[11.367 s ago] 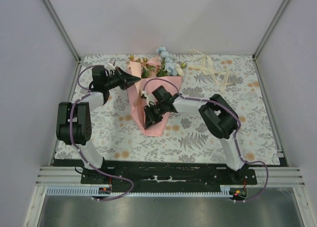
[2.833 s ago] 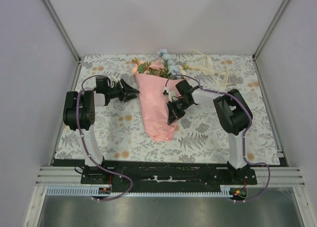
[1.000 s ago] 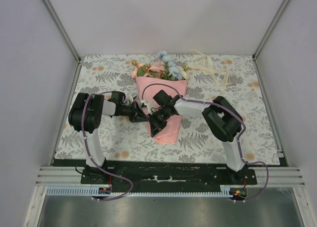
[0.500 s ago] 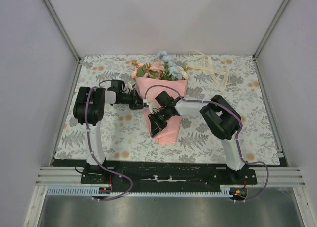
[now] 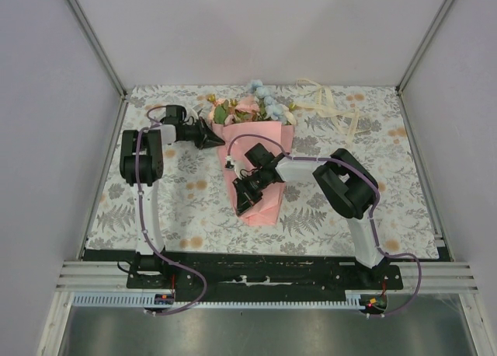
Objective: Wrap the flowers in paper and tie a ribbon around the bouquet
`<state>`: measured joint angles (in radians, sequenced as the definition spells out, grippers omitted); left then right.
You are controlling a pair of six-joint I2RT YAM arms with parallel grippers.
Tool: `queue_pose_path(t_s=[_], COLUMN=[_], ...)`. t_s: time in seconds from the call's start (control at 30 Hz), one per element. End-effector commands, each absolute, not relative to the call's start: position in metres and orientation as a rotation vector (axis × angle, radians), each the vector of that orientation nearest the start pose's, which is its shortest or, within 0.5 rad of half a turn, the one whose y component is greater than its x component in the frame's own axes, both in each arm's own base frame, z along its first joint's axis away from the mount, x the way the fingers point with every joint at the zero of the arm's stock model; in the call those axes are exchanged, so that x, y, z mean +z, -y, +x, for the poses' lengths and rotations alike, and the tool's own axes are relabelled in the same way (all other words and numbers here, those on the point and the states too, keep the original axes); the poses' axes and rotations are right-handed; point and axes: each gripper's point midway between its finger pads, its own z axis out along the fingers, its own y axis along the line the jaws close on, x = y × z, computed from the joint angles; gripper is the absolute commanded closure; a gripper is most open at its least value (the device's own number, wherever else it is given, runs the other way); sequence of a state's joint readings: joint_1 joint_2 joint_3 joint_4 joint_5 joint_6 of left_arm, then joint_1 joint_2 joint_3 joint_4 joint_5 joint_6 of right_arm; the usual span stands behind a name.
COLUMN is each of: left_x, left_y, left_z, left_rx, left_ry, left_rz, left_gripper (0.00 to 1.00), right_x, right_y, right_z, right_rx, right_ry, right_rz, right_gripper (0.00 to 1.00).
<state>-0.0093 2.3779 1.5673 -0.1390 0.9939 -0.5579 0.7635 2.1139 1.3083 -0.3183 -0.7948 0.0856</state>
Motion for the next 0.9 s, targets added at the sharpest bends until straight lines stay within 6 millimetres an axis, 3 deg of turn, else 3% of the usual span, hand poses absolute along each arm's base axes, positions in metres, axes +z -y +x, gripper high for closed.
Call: queue_pose_path(t_s=[0.0, 0.03, 0.2, 0.3, 0.37, 0.47, 0.57, 0.6, 0.7, 0.73, 0.87], left_x=[-0.003, -0.002, 0.01, 0.05, 0.087, 0.119, 0.125, 0.123, 0.113, 0.105, 0.082], left_y=[0.147, 0.132, 0.125, 0.134, 0.14, 0.147, 0.156, 0.158, 0.189, 0.2, 0.23], left_z=[0.514, 0.521, 0.533, 0.531, 0.516, 0.476, 0.421, 0.403, 0.348, 0.329, 0.287], left_rx=[-1.279, -1.266, -1.264, -1.332, -1.378, -1.424, -1.473, -1.474, -1.537, -1.564, -1.631], left_ry=[-2.452, -2.434, -2.391, -2.297, -2.228, -2.193, -2.228, -2.248, -2.321, -2.356, -2.434], left_rz=[-0.222, -0.253, -0.195, -0.023, 0.09, 0.167, 0.197, 0.209, 0.276, 0.296, 0.361], left_gripper=[0.98, 0.98, 0.98, 0.94, 0.91, 0.84, 0.75, 0.72, 0.68, 0.67, 0.69], right_x=[-0.035, -0.034, -0.027, -0.02, -0.011, 0.01, 0.044, 0.059, 0.089, 0.093, 0.092], right_y=[-0.339, -0.339, -0.34, -0.346, -0.354, -0.364, -0.372, -0.373, -0.363, -0.357, -0.328], right_z=[0.176, 0.176, 0.171, 0.174, 0.179, 0.185, 0.192, 0.195, 0.205, 0.211, 0.226], right_rx=[1.181, 1.19, 1.253, 1.287, 1.321, 1.371, 1.447, 1.485, 1.574, 1.578, 1.555], right_ry=[-2.795, -2.793, -2.781, -2.75, -2.715, -2.631, -2.534, -2.499, -2.457, -2.464, -2.545], right_rz=[-1.182, -1.185, -1.187, -1.194, -1.198, -1.213, -1.206, -1.187, -1.104, -1.065, -0.961], right_gripper=[0.9, 0.9, 0.88, 0.86, 0.86, 0.83, 0.77, 0.73, 0.7, 0.69, 0.69])
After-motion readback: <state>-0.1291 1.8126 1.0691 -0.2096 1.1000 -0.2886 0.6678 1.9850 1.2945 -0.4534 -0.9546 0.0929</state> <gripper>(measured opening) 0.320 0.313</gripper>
